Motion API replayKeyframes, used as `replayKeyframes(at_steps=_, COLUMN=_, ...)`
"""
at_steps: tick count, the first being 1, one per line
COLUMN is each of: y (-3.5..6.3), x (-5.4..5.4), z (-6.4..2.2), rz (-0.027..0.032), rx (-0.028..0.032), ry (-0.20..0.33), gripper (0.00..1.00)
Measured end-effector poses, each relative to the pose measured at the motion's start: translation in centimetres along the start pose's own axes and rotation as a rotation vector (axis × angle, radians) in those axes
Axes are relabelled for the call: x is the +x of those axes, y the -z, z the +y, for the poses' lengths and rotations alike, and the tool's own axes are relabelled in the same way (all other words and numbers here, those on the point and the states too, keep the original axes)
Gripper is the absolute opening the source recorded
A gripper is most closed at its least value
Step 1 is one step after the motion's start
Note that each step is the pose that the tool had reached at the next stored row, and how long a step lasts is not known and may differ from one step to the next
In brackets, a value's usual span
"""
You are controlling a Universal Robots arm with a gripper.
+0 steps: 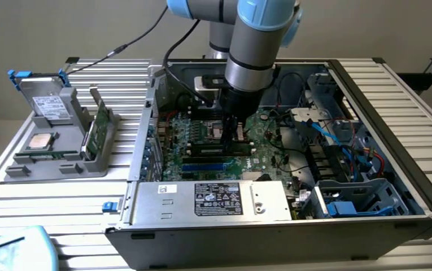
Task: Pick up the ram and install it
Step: 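Insert the ram into the slot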
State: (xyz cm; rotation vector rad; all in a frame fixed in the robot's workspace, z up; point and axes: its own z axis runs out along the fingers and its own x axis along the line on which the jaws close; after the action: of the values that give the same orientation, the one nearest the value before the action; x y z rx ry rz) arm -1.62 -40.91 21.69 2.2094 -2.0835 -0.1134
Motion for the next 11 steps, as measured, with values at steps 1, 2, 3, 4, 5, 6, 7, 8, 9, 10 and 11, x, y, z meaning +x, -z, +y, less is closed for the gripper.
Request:
replayKeyframes(at_steps=1, y=0.01, x=0.0, z=0.05, rz=0.0001, rx=0.0, ry=0.0, gripper=0.4)
replayKeyframes(at_steps=2, y=0.1, x=0.0, z=0.16, rz=0.0002, rx=0.0003, ry=0.0, gripper=0.4)
replayKeyframes(at_steps=3, y=0.28, x=0.0, z=0.3, rz=0.0, rx=0.0009, ry=0.0, gripper=0.4)
replayKeyframes(at_steps=4, y=0.45, x=0.0, z=0.43, rz=0.0002, rx=0.0016, ry=0.0, gripper=0.4)
replayKeyframes(at_steps=5, y=0.62, x=0.0, z=0.53, rz=0.0002, rx=0.002, ry=0.0, gripper=0.4)
replayKeyframes(at_steps=6, y=0.84, x=0.0, z=0.62, rz=0.0002, rx=0.0023, ry=0.0, gripper=0.4)
replayKeyframes(at_steps=7, y=1.11, x=0.0, z=0.71, rz=0.0001, rx=0.0025, ry=0.0, gripper=0.4)
replayKeyframes(at_steps=8, y=1.41, x=0.0, z=0.77, rz=0.0003, rx=0.0024, ry=0.0, gripper=0.4)
replayKeyframes(at_steps=9, y=1.75, x=0.0, z=0.82, rz=0.0001, rx=0.0025, ry=0.0, gripper=0.4)
replayKeyframes(at_steps=10, y=2.1, x=0.0, z=0.87, rz=0.0002, rx=0.0024, ry=0.0, gripper=0.4)
replayKeyframes(at_steps=11, y=2.43, x=0.0, z=0.91, rz=0.0003, rx=0.0024, ry=0.0, gripper=0.4)
